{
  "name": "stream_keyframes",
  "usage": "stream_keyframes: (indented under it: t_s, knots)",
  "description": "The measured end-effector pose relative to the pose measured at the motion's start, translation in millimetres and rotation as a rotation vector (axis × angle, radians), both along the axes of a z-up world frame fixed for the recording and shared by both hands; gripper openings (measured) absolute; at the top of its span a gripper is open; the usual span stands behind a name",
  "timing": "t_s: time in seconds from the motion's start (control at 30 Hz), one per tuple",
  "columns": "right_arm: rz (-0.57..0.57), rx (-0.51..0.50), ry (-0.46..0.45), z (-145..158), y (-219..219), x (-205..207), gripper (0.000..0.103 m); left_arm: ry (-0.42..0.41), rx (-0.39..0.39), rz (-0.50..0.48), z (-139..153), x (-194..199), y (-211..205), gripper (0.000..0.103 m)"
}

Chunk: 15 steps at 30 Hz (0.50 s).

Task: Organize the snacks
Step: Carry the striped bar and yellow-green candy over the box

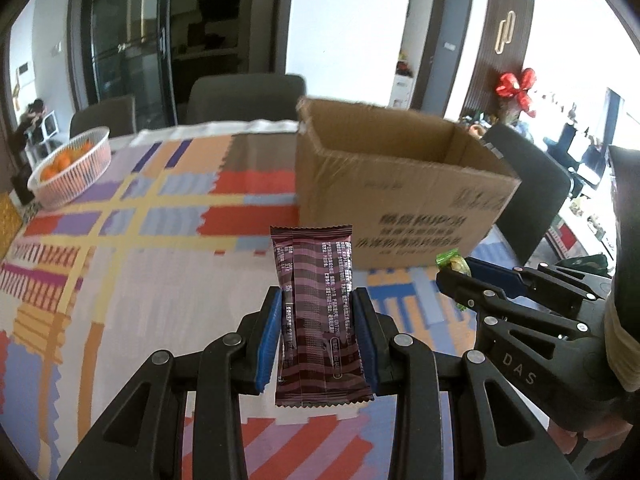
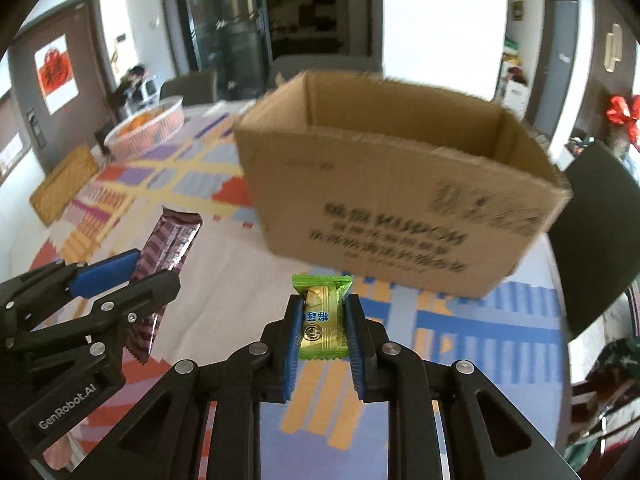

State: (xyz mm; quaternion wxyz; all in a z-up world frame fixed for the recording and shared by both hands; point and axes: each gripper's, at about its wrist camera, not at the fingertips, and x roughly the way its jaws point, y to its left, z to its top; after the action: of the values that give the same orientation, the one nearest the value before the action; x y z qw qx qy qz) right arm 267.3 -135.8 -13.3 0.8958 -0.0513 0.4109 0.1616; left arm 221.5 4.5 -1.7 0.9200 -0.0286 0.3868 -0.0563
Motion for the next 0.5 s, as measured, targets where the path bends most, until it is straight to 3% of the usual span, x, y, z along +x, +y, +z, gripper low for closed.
stream_keyframes:
  t_s: [0.5]
  knots:
    - [-0.115, 0.067, -0.203, 87.0, -40.4, -8.8, 0.022, -0.173, 0.016, -0.061, 79.1, 6.6, -31.5, 0.035]
